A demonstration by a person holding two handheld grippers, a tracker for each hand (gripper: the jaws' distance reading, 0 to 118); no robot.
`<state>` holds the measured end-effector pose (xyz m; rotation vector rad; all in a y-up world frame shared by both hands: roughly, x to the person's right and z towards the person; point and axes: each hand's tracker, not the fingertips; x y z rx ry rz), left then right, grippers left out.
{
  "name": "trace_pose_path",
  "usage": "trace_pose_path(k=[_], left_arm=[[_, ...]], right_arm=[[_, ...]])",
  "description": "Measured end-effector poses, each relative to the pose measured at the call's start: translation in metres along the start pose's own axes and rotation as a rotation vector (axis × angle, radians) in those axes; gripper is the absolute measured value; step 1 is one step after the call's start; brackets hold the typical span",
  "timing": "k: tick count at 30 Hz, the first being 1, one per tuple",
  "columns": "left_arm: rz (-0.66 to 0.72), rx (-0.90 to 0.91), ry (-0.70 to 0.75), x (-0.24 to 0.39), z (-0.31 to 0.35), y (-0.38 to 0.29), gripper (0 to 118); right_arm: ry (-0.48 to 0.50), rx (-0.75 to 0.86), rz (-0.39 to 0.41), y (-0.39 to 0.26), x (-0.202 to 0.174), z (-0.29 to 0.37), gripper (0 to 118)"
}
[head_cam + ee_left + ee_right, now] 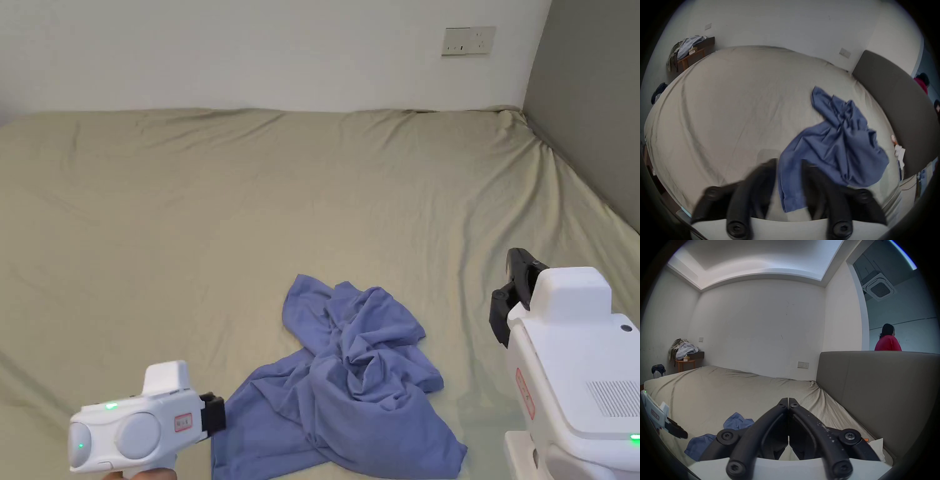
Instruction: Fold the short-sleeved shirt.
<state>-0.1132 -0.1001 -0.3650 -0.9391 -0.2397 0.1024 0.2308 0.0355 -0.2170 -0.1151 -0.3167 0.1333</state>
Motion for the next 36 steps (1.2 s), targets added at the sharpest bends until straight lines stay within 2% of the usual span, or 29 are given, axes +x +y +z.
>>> trace_pose_path(k=[1,2,5,9,10,12,14,17,20,21,23,25,27,30,34,35,36], left_arm=[[-0.006,-0.010,0.004,0.002,-0.004,-0.003,79],[-0.016,-0.031,0.005,0.004,-0.009,-0.005,88],[-0.027,-0.057,-0.007,0.014,-0.017,-0.011,92],[-0.070,-0.088,0.031,0.027,-0.039,-0.018,89],[-0.077,-0.101,0.036,0.030,-0.045,-0.021,81],[-0.084,-0.132,0.060,0.035,-0.054,-0.028,42],[-0.110,-0.082,0.098,0.042,-0.047,-0.033,41],[-0.151,-0.100,0.039,0.047,-0.046,-0.031,2],[-0.153,-0.089,0.021,0.046,-0.042,-0.026,2],[-0.142,-0.057,-0.011,0.044,-0.035,-0.025,2],[-0.128,-0.015,-0.032,0.042,-0.022,-0.021,2],[-0.130,0.038,-0.064,0.040,-0.008,-0.016,2],[-0.120,0.069,-0.111,0.038,0.002,-0.012,2],[-0.102,0.083,-0.147,0.035,0.006,-0.006,2],[-0.092,0.081,-0.167,0.035,0.005,-0.003,2],[-0.090,0.080,-0.167,0.034,0.004,-0.003,2],[-0.087,0.076,-0.168,0.034,0.002,-0.001,2]], right_arm=[[0.002,-0.007,-0.001,-0.002,0.000,-0.001,1],[0.004,-0.013,-0.001,-0.003,0.000,-0.001,1],[0.007,-0.027,0.000,-0.008,-0.001,-0.002,1],[0.010,-0.045,-0.002,-0.013,0.001,-0.004,1],[0.009,-0.049,-0.003,-0.014,0.001,-0.003,1],[0.006,-0.055,-0.003,-0.015,0.004,-0.004,1],[0.002,-0.064,-0.002,-0.018,0.006,-0.007,1],[-0.004,-0.102,-0.013,-0.024,0.010,-0.016,2],[-0.013,-0.200,-0.046,-0.036,0.011,-0.034,3],[-0.008,-0.254,-0.047,-0.042,0.010,-0.044,10],[0.019,-0.384,-0.069,-0.057,0.011,-0.067,33],[0.065,-0.515,-0.124,-0.077,0.008,-0.095,71],[0.105,-0.633,-0.168,-0.099,0.004,-0.122,102],[0.151,-0.746,-0.187,-0.125,-0.013,-0.148,104],[0.173,-0.883,-0.141,-0.164,-0.030,-0.178,100],[0.182,-0.905,-0.126,-0.170,-0.034,-0.181,99],[0.195,-0.918,-0.104,-0.175,-0.038,-0.182,88]])
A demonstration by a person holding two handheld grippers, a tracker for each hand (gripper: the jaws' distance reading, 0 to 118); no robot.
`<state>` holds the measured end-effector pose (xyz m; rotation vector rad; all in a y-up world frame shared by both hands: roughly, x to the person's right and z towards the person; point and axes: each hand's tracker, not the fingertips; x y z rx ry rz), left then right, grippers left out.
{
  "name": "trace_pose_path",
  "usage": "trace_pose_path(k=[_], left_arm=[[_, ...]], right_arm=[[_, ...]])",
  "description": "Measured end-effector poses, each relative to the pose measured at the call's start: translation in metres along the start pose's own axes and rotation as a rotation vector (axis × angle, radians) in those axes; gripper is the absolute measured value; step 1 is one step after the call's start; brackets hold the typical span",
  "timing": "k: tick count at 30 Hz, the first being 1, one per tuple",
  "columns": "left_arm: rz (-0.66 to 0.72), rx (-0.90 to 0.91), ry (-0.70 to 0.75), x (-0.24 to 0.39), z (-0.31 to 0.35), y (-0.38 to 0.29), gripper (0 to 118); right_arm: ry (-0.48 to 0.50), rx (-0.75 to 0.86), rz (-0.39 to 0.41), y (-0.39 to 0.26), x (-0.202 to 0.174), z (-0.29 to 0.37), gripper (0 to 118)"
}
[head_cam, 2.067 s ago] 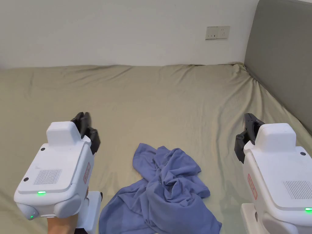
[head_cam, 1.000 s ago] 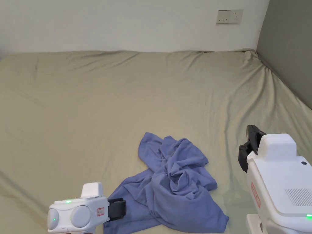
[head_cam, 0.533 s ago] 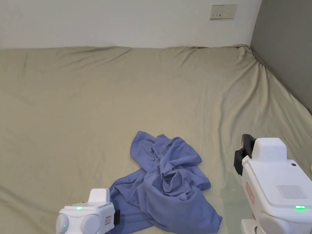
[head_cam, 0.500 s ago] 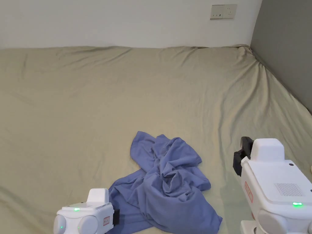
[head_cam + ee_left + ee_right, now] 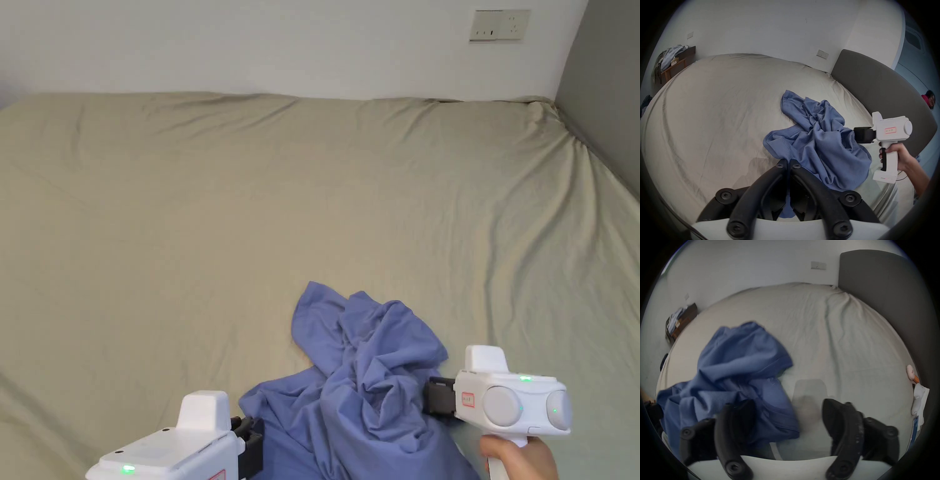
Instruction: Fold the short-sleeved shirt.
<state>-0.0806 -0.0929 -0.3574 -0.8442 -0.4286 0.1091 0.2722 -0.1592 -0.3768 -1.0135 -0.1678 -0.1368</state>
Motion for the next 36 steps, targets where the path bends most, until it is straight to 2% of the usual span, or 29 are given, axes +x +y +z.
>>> trace_pose_path(k=[3,4,5,6,9,13,16,19,25,30,34,36], left_arm=[[0.014,-0.012,0.002,-0.002,-0.002,0.000,2],[0.019,-0.012,-0.002,-0.003,-0.003,0.001,2],[0.022,-0.012,-0.004,-0.003,-0.003,0.001,2],[0.026,-0.012,-0.007,-0.003,-0.003,0.001,2],[0.045,-0.002,-0.019,-0.004,0.000,0.004,2],[0.118,0.050,-0.066,-0.010,0.013,0.024,2],[0.134,0.115,-0.069,-0.016,0.026,0.055,2],[0.131,0.218,-0.050,-0.028,0.049,0.101,2],[0.030,0.421,0.115,-0.048,0.101,0.218,2],[0.024,0.520,0.218,-0.054,0.125,0.325,2],[0.054,0.581,0.230,-0.045,0.141,0.394,2],[0.060,0.616,0.245,-0.037,0.145,0.420,2]], right_arm=[[0.031,0.035,-0.005,-0.005,-0.009,0.012,69],[0.059,0.030,-0.017,-0.002,-0.007,0.016,57],[0.119,0.011,-0.035,0.000,-0.006,0.019,37],[0.148,0.009,-0.037,0.002,-0.010,0.026,10],[0.094,0.075,0.060,0.004,-0.013,0.043,9],[0.061,0.231,0.076,0.021,-0.001,0.095,9],[0.016,0.348,0.107,0.047,0.023,0.131,9],[-0.001,0.444,0.079,0.084,0.045,0.175,9],[-0.072,0.646,0.039,0.160,0.079,0.260,9],[-0.130,0.774,0.048,0.217,0.083,0.310,9],[-0.089,0.814,0.039,0.257,0.079,0.330,9],[-0.108,0.836,0.056,0.273,0.069,0.334,9]])
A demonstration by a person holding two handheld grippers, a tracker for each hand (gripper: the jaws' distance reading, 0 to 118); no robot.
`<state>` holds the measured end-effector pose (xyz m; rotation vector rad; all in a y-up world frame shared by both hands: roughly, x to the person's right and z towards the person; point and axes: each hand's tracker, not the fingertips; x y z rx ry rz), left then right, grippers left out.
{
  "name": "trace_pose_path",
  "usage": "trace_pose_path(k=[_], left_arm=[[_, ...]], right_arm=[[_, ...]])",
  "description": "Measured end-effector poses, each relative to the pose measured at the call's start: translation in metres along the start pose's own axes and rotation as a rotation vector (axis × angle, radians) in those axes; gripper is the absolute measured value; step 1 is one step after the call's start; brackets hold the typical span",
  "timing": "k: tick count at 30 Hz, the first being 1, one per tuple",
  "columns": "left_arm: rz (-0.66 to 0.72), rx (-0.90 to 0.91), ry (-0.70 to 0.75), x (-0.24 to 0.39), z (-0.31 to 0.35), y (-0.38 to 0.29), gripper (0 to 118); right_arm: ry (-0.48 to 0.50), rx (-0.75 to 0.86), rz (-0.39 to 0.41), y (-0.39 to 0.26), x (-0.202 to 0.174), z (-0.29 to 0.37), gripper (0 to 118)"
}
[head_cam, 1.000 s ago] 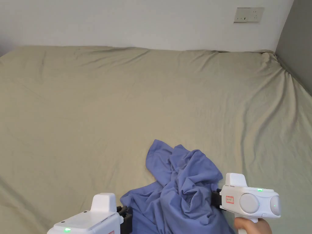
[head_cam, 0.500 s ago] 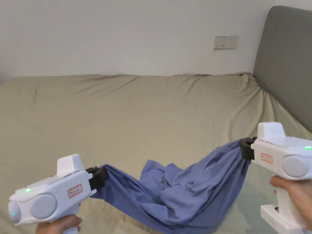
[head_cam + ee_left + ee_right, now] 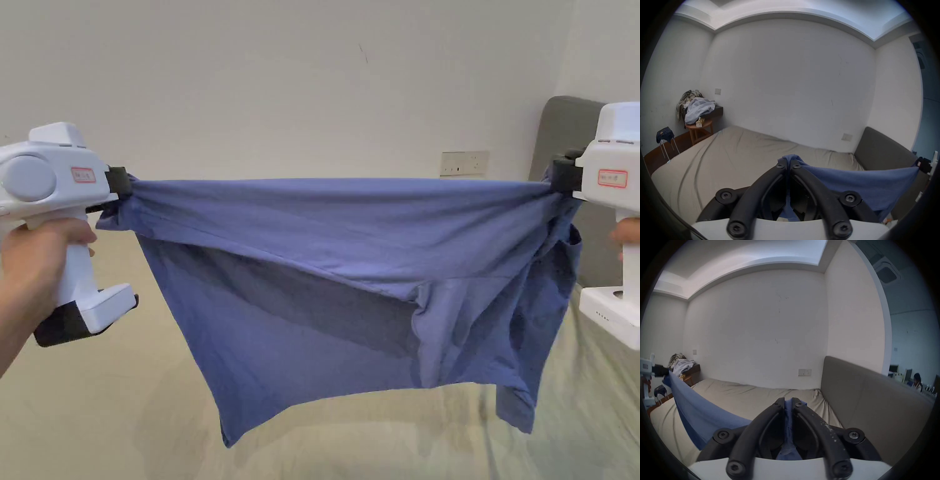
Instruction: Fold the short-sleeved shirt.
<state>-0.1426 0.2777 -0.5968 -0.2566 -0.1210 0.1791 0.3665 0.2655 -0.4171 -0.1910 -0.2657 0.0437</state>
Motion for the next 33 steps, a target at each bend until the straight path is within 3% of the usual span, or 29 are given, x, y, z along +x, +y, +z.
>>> trace_pose_path(k=[4,12,22,33], left_arm=[[-0.028,0.060,0.038,0.010,-0.019,0.023,2],[-0.061,0.048,0.104,-0.010,-0.054,-0.013,2],[-0.037,-0.200,0.194,-0.079,-0.063,-0.168,2],[-0.057,-0.501,0.214,-0.155,0.047,-0.341,2]], right_arm=[[-0.030,0.049,0.058,0.015,-0.013,-0.021,9],[-0.006,0.026,-0.001,-0.023,-0.029,-0.060,9],[0.080,-0.223,-0.067,-0.178,-0.059,-0.075,9],[0.116,-0.516,-0.183,-0.337,-0.054,0.015,9]])
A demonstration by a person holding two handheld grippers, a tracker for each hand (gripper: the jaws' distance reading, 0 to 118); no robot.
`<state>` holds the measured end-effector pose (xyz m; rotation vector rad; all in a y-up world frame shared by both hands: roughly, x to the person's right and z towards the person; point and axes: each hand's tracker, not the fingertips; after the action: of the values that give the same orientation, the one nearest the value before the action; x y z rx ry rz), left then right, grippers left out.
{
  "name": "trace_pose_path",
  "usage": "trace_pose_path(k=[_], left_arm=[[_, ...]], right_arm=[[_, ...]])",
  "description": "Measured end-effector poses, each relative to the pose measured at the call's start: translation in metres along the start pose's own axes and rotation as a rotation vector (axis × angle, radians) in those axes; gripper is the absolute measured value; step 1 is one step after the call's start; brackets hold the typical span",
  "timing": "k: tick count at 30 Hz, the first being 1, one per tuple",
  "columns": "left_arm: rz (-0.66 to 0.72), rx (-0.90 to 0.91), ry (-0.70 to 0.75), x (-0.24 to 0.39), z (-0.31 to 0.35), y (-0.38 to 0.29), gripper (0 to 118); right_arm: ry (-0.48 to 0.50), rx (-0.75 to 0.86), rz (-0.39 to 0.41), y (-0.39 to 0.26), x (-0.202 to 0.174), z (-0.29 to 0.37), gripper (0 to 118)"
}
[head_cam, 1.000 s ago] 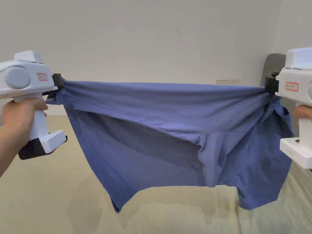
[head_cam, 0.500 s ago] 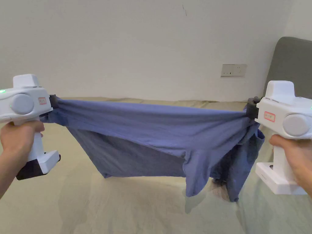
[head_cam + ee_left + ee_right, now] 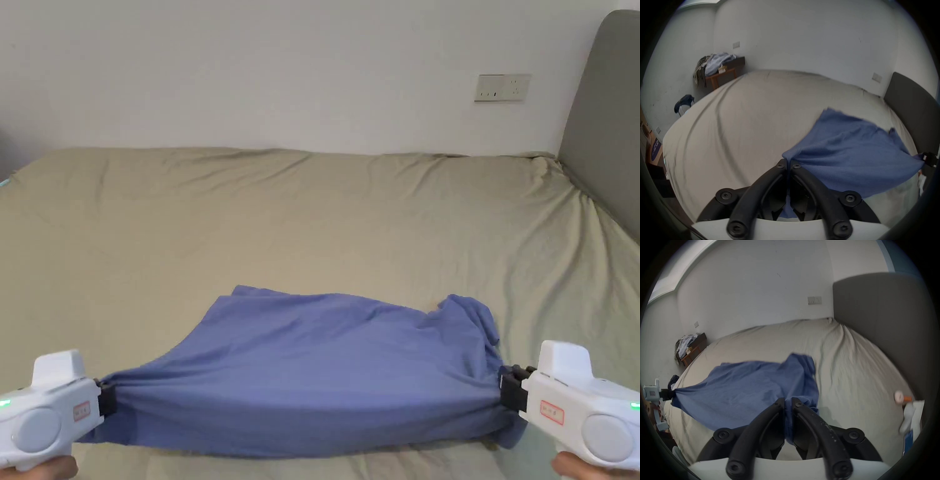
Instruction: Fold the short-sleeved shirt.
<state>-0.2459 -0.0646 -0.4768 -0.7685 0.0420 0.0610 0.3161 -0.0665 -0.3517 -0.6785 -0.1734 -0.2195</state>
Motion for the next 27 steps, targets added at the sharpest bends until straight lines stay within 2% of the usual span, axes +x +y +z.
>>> trace_pose_path(k=[9,13,17,20,24,25,26,27], left_arm=[[-0.040,-0.130,0.020,-0.041,0.049,-0.115,1],[-0.028,-0.227,0.025,-0.054,0.064,-0.148,1],[-0.058,-0.299,0.044,-0.052,0.062,-0.166,1],[-0.073,-0.308,0.057,-0.047,0.055,-0.170,1],[-0.086,-0.339,0.060,-0.042,0.057,-0.157,2],[-0.083,-0.332,0.045,-0.041,0.061,-0.152,4],[-0.076,-0.306,0.031,-0.038,0.067,-0.146,13],[-0.069,-0.240,0.000,-0.032,0.080,-0.137,39]], right_arm=[[-0.012,-0.082,-0.056,-0.097,-0.004,0.070,9],[-0.025,-0.176,-0.061,-0.135,-0.004,0.085,9],[-0.076,-0.263,-0.027,-0.169,-0.008,0.078,9],[-0.083,-0.288,-0.036,-0.186,-0.016,0.064,9],[-0.107,-0.281,0.008,-0.170,-0.026,0.072,11],[-0.106,-0.281,0.007,-0.159,-0.034,0.086,15],[-0.100,-0.269,0.010,-0.151,-0.037,0.093,22],[-0.075,-0.205,0.016,-0.141,-0.040,0.101,38]])
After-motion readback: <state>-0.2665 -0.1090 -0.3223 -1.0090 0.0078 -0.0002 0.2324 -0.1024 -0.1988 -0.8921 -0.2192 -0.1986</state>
